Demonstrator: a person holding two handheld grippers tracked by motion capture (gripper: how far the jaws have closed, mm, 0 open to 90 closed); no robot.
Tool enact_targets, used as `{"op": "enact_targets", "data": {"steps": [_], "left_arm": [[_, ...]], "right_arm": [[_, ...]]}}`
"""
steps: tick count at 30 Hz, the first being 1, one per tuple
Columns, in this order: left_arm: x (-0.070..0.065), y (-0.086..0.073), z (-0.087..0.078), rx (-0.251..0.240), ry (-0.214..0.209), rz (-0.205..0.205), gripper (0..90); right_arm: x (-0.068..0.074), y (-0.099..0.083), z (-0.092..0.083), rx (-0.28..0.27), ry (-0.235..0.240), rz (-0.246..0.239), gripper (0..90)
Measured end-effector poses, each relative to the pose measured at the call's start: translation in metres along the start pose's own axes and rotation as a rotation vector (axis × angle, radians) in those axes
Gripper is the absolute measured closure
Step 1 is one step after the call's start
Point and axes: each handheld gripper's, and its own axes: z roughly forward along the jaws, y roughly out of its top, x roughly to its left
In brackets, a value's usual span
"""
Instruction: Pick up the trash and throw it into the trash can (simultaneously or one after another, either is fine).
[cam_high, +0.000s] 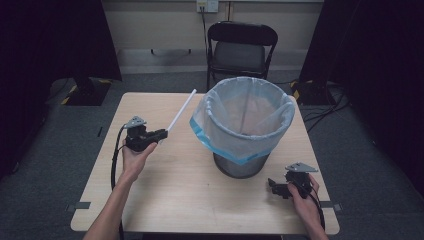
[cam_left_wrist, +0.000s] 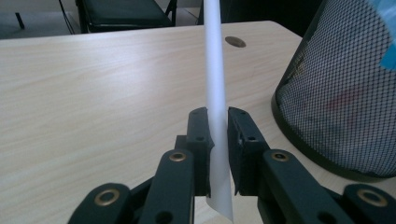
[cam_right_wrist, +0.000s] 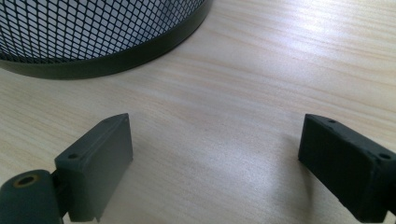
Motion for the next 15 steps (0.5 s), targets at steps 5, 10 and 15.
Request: {"op": "enact_targets", "data": {"steps": [5,10,15], "left_arm": [[0.000,0.003,-0.006,-0.016,-0.004,-0.001,80.0],[-0.002,0.011,-0.012,-0.047,-0.011,0.006,80.0],[-0.005,0.020,-0.014,-0.072,-0.026,0.015,80.0]], "right_arm": [[0.000,0.000,0.000,0.000,0.000,0.000,9.1],[0.000,0.000,0.000,0.000,0.000,0.000,9.1],[0.000,0.000,0.000,0.000,0.000,0.000,9.0]]}}
